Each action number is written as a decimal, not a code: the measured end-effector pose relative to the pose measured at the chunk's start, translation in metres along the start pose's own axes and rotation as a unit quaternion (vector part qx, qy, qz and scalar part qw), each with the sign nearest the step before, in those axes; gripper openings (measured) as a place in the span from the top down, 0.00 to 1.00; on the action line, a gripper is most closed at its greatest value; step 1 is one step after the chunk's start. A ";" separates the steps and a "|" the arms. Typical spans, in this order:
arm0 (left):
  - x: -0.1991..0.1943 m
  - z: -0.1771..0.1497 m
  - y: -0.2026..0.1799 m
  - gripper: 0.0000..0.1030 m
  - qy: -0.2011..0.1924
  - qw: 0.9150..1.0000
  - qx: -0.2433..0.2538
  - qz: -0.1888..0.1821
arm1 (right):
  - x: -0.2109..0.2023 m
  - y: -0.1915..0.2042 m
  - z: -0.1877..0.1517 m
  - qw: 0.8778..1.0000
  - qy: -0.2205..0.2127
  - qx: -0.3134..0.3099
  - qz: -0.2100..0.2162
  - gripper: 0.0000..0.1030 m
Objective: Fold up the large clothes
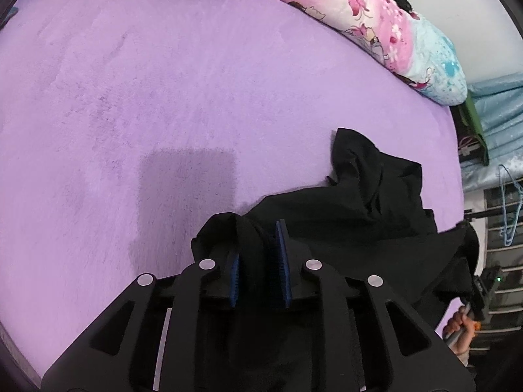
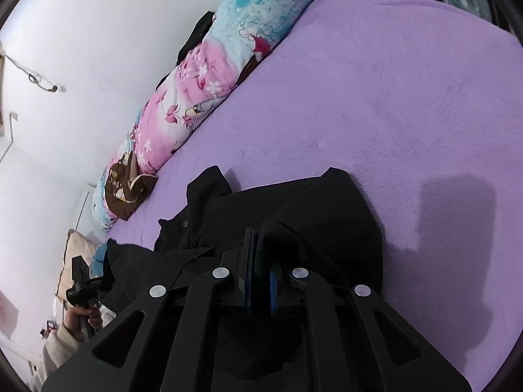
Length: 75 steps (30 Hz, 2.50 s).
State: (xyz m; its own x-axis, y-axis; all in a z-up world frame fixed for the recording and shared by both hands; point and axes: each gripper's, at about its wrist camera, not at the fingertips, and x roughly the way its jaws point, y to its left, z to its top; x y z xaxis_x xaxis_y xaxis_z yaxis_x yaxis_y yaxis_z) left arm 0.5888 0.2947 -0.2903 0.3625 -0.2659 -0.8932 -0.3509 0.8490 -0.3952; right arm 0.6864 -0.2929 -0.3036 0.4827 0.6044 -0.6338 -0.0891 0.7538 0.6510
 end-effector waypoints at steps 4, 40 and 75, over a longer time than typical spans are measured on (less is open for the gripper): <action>0.005 0.001 0.011 0.77 0.002 1.000 -0.017 -0.024 | 0.006 -0.005 -0.001 1.000 -0.001 0.007 -0.004 0.89; -0.026 -0.129 0.091 0.06 -0.054 0.994 -0.042 -0.086 | -0.077 -0.031 -0.076 0.997 0.000 -0.052 -0.062 0.28; 0.008 -0.208 0.087 0.38 -0.019 0.971 -0.023 -0.236 | -0.066 -0.062 -0.131 0.996 0.073 -0.029 0.041 0.73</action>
State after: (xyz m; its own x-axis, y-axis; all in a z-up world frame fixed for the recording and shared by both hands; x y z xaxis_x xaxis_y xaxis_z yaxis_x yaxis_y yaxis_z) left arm 0.3816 0.2717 -0.3760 0.5230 -0.6027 -0.6027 -0.1768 0.6151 -0.7684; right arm 0.5462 -0.3454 -0.3568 0.3407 0.6924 -0.6360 -0.1754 0.7114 0.6805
